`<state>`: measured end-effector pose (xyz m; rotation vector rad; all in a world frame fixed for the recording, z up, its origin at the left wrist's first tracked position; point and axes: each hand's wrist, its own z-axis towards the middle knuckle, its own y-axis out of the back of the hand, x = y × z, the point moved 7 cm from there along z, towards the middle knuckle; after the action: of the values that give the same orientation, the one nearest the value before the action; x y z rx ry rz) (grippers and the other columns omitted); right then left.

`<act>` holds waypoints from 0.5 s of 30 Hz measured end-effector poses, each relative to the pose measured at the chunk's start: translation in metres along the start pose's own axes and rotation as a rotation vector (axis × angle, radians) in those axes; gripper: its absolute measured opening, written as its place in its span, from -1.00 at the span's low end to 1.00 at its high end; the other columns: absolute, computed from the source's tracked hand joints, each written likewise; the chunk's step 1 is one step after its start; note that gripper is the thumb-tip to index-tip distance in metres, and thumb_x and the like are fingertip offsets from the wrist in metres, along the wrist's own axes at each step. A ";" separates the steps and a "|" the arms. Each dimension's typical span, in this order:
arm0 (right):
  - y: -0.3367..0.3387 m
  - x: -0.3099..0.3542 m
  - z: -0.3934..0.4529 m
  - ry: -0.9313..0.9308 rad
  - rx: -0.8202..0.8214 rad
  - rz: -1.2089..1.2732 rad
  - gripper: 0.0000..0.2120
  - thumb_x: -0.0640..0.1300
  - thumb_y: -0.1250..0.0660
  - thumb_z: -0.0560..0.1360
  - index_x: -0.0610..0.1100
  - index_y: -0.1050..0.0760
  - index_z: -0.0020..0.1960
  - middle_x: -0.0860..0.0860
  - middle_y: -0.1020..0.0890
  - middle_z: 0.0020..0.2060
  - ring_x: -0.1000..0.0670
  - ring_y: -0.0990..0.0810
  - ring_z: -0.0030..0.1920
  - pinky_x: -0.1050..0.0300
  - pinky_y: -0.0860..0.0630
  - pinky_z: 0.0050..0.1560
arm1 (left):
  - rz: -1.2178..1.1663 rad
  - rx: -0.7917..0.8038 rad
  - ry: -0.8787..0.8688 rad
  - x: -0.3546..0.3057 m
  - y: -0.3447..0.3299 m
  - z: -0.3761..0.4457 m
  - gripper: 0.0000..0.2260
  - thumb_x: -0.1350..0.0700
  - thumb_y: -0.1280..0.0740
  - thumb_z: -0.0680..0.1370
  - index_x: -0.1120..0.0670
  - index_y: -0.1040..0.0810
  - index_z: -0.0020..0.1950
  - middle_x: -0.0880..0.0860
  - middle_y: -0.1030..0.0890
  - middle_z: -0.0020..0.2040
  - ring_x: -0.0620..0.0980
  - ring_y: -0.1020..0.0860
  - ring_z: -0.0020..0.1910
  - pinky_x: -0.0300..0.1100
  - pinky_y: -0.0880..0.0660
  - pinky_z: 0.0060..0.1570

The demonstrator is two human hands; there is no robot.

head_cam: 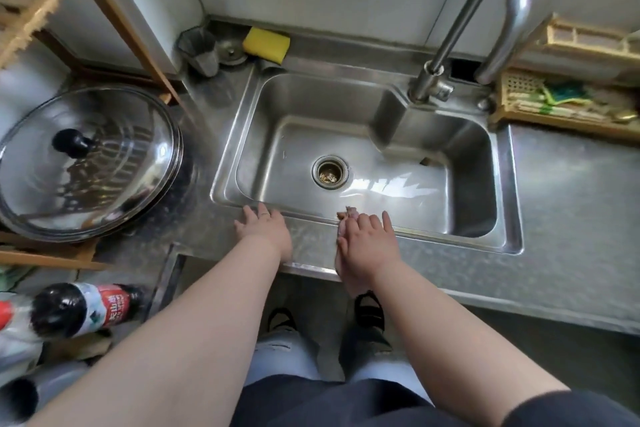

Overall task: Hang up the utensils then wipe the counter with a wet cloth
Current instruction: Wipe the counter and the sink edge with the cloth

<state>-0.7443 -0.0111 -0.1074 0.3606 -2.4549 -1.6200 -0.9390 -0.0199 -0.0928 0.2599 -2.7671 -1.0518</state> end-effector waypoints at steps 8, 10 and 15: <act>-0.010 -0.115 -0.031 -0.172 0.062 -0.011 -0.49 0.11 0.04 0.66 -0.10 -0.29 0.50 -0.10 -0.45 0.40 -0.13 -0.36 0.43 -0.14 0.00 0.57 | 0.057 0.018 -0.060 -0.071 0.001 -0.006 -0.29 -0.03 -0.28 0.52 0.13 -0.09 0.60 0.16 0.04 0.63 0.29 0.03 0.58 0.22 -0.14 0.47; -0.012 -0.147 -0.040 -0.222 0.066 -0.024 -0.50 0.09 0.03 0.66 -0.12 -0.34 0.48 -0.10 -0.49 0.37 -0.13 -0.38 0.41 -0.10 -0.06 0.55 | 0.079 0.013 -0.083 -0.092 0.001 -0.010 -0.33 -0.04 -0.26 0.53 0.12 -0.13 0.59 0.16 -0.02 0.62 0.28 0.01 0.57 0.21 -0.15 0.47; -0.016 -0.252 -0.062 -0.348 0.069 -0.097 -0.48 0.04 0.09 0.65 -0.07 -0.38 0.51 0.00 -0.45 0.47 -0.11 -0.38 0.41 -0.09 -0.06 0.54 | 0.107 0.029 -0.116 -0.146 0.000 -0.016 -0.35 -0.02 -0.27 0.52 0.09 -0.16 0.57 0.14 -0.05 0.61 0.25 -0.02 0.57 0.17 -0.17 0.45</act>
<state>-0.4845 0.0036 -0.1019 0.2259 -2.7917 -1.7702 -0.7937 0.0024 -0.0955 0.0548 -2.8641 -1.0324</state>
